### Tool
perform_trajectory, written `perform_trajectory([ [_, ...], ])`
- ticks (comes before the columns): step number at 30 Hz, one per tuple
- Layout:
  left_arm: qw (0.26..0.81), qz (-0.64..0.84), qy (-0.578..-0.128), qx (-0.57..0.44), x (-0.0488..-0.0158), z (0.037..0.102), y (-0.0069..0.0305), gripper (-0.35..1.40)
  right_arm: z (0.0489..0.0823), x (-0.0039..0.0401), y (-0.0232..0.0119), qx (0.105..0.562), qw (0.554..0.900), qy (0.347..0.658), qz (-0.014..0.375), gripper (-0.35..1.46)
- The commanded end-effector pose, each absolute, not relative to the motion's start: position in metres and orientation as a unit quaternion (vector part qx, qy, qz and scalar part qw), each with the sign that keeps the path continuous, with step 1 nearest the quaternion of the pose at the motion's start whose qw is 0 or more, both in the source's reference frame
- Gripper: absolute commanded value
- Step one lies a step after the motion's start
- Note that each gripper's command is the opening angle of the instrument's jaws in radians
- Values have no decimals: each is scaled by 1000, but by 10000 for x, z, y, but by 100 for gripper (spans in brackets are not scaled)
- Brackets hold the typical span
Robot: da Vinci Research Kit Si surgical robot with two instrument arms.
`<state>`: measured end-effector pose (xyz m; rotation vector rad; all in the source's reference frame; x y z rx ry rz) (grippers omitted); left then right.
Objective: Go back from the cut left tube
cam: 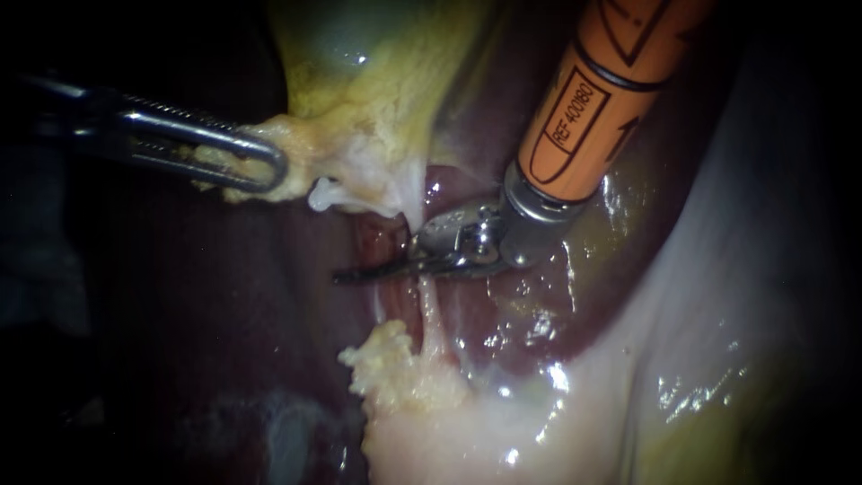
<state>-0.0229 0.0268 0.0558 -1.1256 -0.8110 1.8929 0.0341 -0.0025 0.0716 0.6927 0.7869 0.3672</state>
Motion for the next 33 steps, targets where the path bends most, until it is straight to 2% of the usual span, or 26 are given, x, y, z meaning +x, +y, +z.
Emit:
perform_trajectory([
  [1,387,744,-319,-442,-229,558,269,-35,716,341,-25,329,850,373,175,-35],
  [7,387,744,-319,-442,-229,559,269,-35,719,342,-29,328,850,373,174,-35],
  [8,387,744,-319,-442,-229,559,270,-35,719,342,-29,328,851,372,173,-27],
  [11,386,744,-319,-442,-228,560,270,-35,718,342,-30,328,849,376,174,17],
  [16,386,744,-320,-442,-227,561,271,-35,717,344,-30,328,845,384,176,73],
  [21,386,744,-320,-443,-227,561,271,-35,715,346,-31,329,842,389,177,94],
  [33,385,744,-320,-443,-225,563,273,-35,702,348,-37,323,841,392,184,118],
])
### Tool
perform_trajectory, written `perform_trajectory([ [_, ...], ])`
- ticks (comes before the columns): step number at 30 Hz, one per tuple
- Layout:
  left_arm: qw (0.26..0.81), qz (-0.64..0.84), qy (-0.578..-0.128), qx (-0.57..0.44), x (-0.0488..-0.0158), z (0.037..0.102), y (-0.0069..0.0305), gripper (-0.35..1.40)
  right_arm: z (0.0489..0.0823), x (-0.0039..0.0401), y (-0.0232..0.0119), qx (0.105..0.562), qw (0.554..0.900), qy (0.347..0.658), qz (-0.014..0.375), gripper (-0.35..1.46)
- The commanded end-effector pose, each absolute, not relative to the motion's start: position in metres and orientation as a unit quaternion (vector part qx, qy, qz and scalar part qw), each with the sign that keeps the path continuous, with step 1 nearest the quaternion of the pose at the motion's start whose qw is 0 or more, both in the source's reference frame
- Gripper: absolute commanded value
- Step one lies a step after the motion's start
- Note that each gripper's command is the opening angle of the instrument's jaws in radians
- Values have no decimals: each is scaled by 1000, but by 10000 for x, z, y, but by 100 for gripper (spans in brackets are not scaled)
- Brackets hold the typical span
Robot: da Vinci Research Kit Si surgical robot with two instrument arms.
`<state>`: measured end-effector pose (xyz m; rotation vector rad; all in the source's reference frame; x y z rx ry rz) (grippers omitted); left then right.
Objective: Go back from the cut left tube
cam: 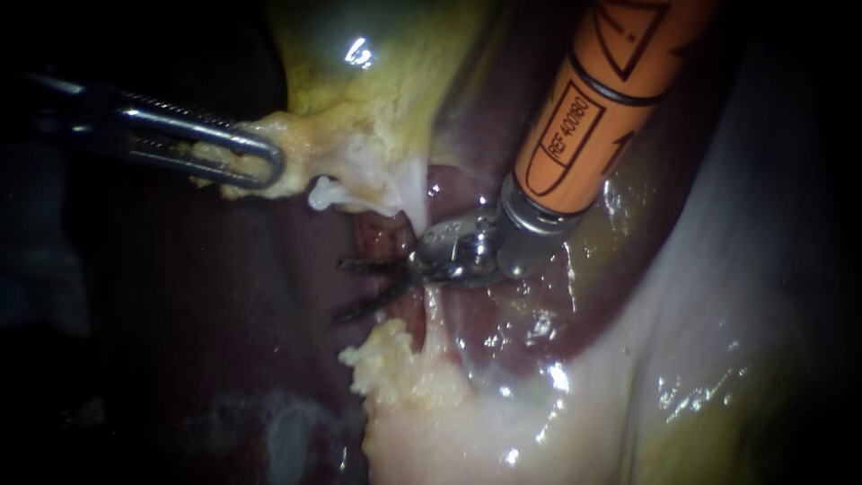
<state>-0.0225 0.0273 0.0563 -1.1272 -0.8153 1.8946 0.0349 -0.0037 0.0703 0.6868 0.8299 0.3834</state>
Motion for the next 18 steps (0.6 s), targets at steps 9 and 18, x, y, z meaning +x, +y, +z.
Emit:
perform_trajectory([
  [9,384,744,-321,-443,-221,569,277,-35,664,325,-36,262,860,412,147,133],
  [18,383,744,-322,-443,-216,576,281,-35,615,264,-24,190,877,427,112,140],
])
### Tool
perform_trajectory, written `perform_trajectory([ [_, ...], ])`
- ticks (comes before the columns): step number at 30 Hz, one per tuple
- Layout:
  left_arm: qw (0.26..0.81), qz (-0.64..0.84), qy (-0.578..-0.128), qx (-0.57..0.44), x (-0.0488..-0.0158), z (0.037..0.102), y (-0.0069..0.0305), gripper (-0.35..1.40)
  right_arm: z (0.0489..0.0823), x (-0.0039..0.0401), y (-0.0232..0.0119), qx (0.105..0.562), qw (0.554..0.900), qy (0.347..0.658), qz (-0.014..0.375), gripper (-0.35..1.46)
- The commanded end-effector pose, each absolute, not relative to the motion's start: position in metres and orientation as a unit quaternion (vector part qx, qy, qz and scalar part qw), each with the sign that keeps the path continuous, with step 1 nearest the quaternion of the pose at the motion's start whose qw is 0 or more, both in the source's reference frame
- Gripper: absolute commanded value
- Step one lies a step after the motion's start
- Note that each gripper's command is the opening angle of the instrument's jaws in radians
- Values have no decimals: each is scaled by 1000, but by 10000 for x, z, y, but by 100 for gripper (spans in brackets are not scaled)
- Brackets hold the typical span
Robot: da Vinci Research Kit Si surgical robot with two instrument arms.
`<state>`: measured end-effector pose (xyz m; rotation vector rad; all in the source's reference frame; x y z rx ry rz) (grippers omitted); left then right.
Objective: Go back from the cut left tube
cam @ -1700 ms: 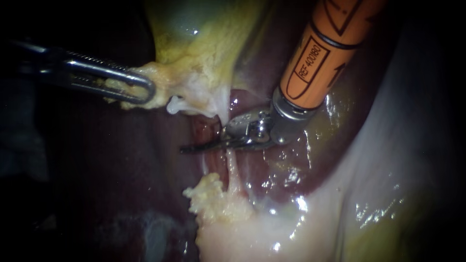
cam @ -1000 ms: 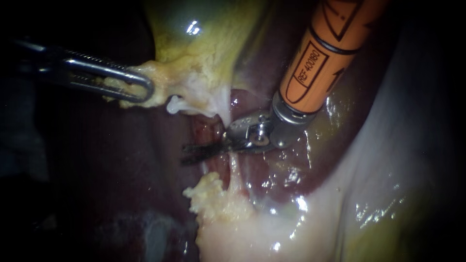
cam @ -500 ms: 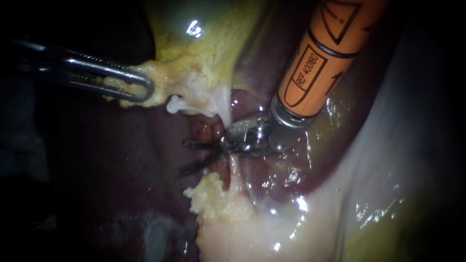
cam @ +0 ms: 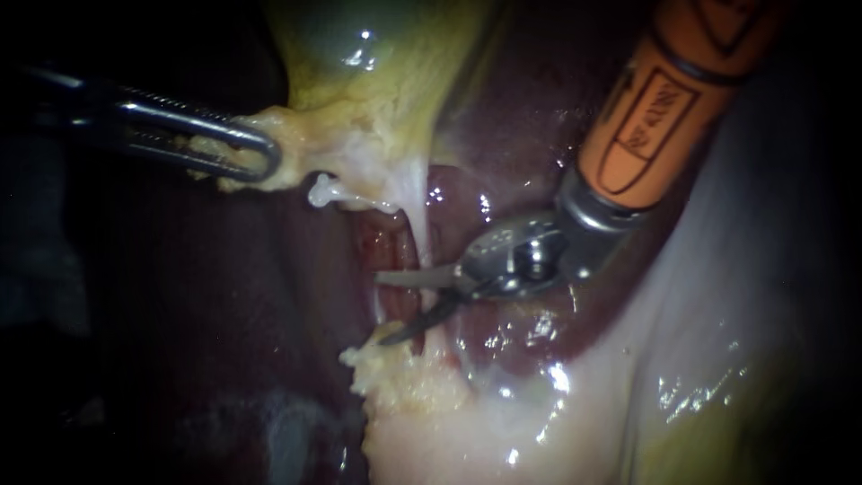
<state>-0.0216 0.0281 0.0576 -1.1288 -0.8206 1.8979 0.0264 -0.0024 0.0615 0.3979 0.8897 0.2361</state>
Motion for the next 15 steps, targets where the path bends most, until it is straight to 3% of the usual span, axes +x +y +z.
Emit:
perform_trajectory([
  [1,384,744,-321,-443,-216,577,282,-35,610,255,-21,186,877,427,113,140],
  [15,384,744,-320,-443,-214,581,284,-35,598,174,4,140,894,404,136,143],
])
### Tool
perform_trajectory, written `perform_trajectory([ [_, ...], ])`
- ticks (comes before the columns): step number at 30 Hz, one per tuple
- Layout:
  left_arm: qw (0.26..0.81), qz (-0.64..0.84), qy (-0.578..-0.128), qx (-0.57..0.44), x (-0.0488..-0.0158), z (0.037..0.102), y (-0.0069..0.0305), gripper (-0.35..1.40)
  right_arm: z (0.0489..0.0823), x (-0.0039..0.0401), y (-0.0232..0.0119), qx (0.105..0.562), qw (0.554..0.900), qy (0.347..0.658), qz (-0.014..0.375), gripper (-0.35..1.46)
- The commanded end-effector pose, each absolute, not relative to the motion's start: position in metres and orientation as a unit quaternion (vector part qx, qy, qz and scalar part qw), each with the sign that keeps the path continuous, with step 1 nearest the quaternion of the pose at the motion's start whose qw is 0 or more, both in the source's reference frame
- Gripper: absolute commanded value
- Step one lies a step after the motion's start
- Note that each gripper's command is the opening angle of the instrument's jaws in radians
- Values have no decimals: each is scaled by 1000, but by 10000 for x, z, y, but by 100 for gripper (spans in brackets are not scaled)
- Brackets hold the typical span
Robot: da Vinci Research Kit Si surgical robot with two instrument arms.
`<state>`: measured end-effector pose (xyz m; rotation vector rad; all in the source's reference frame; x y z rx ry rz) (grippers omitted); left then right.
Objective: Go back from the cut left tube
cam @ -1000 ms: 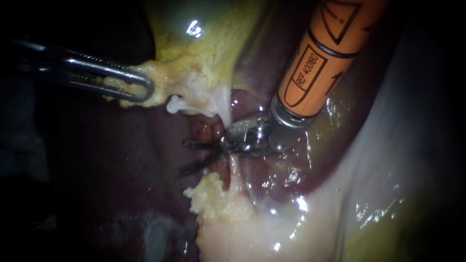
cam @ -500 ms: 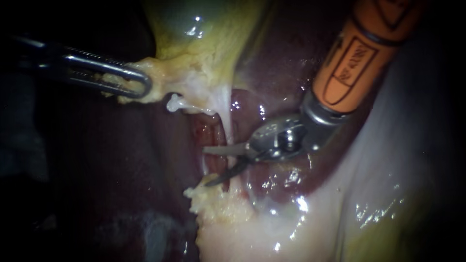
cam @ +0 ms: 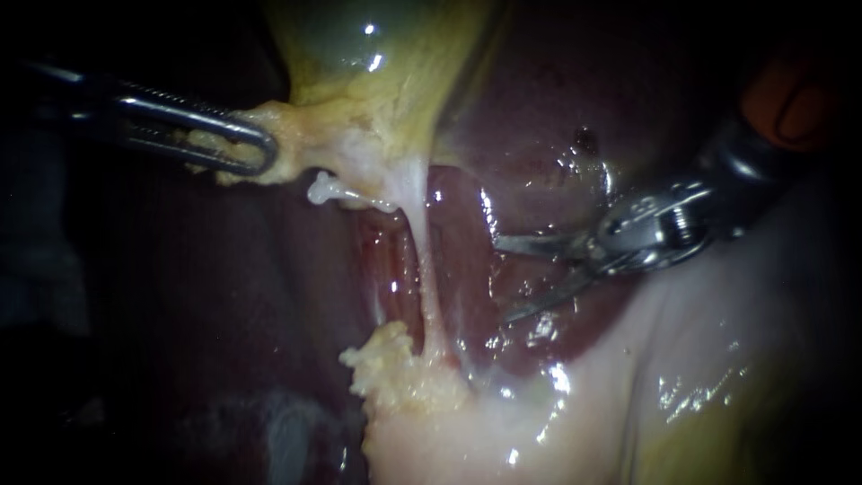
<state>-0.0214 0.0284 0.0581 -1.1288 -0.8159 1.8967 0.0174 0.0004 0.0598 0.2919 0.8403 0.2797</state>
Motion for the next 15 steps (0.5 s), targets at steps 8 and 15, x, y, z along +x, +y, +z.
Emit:
perform_trajectory([
  [8,385,745,-317,-443,-214,593,290,-35,598,171,4,146,892,405,134,143],
  [15,387,745,-314,-443,-225,614,298,-35,598,171,4,146,892,405,134,145],
])
